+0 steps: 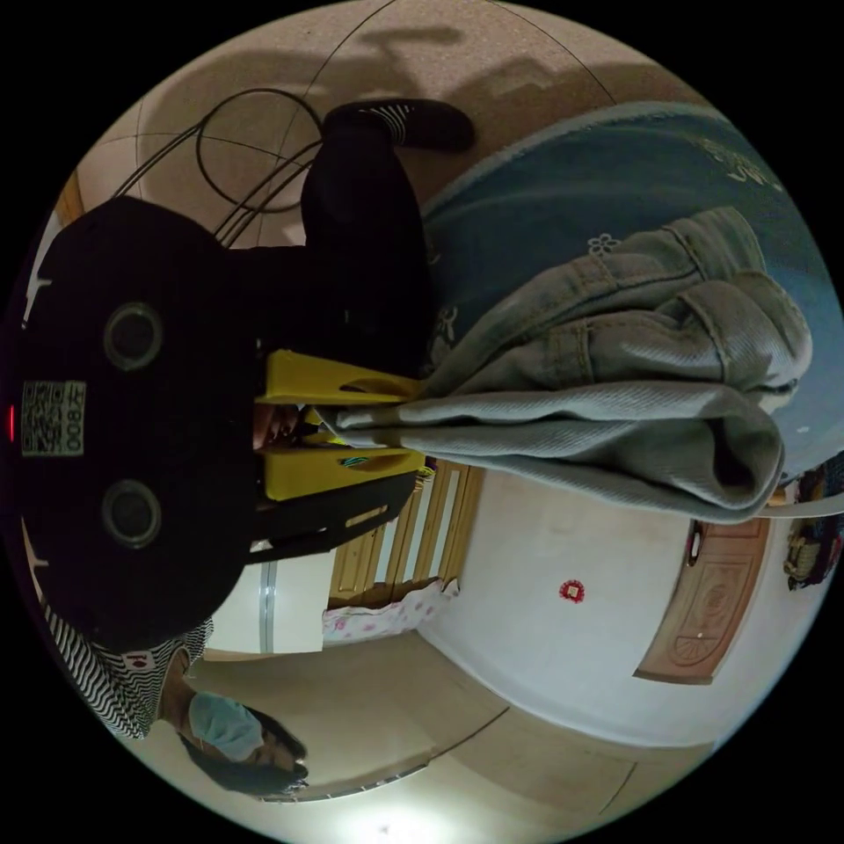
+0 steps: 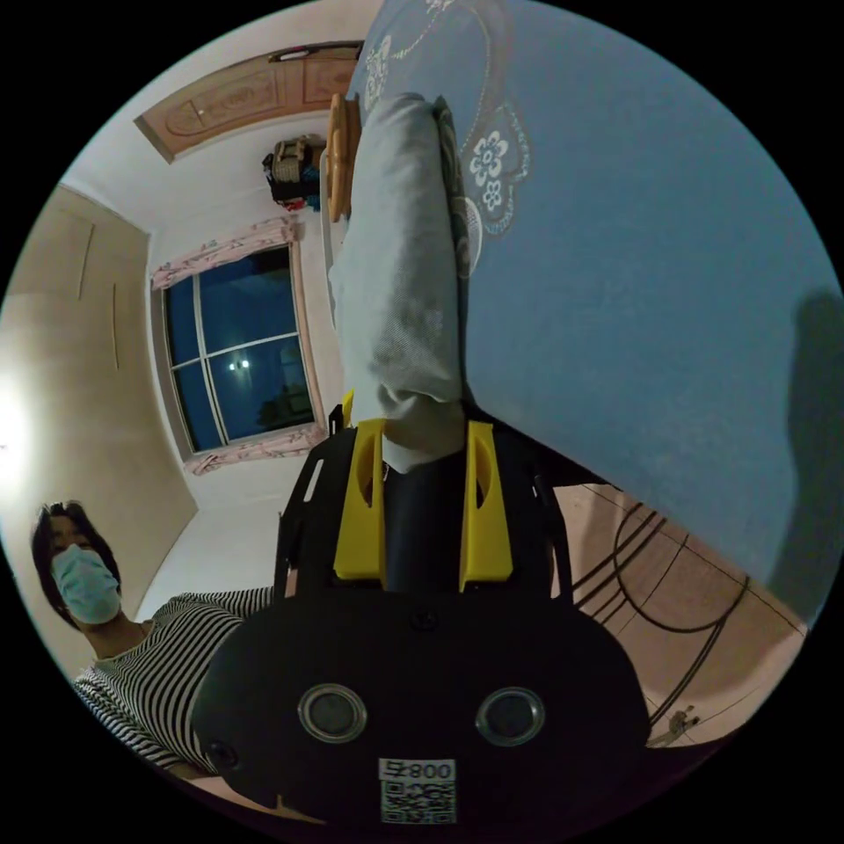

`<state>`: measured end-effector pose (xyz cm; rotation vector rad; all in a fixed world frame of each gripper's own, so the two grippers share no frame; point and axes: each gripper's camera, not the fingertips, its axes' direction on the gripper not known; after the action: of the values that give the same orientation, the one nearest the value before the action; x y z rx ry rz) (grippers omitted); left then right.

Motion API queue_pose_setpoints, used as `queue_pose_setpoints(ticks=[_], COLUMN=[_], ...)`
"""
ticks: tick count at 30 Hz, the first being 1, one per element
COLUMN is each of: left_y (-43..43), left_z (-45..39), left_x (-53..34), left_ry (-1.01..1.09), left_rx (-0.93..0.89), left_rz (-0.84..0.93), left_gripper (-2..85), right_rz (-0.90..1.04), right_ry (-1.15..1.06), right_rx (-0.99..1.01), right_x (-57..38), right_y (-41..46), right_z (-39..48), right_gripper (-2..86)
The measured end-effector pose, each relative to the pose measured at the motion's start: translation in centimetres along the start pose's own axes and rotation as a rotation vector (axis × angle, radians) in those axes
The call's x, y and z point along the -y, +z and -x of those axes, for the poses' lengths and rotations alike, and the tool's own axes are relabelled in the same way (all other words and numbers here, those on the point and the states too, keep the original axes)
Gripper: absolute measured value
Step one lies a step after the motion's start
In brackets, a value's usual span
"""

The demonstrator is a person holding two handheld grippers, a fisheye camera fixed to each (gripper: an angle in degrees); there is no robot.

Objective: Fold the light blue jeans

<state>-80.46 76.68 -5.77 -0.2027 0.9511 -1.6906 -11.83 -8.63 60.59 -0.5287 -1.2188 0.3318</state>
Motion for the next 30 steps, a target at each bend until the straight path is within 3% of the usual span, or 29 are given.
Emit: queue_pose_setpoints(ticks=[9,19,30], left_y=[1.5,0.6,8.5], left_z=[-0.2,0.8,0.7], left_x=[-0.7,-1.2,-1.0], left_ry=[0.029,-0.016,-0.079], left_rx=[0.031,-0.034,-0.095], left_rz=[-0.022,-0.339,-0.305], left_gripper=[10.1,17.1,16.0], right_rz=[0.023,0.007,0.014], right_ry=[0.064,-0.026,-0.05], right_rx=[0.041,0.133,0.134], right_x=[-1.9,-5.9,-11.1], right_y=[-2.3,-7.7,-13.1], right_z=[-3.6,-2.4,-3.0], right_gripper=[11.7,5.6,4.2])
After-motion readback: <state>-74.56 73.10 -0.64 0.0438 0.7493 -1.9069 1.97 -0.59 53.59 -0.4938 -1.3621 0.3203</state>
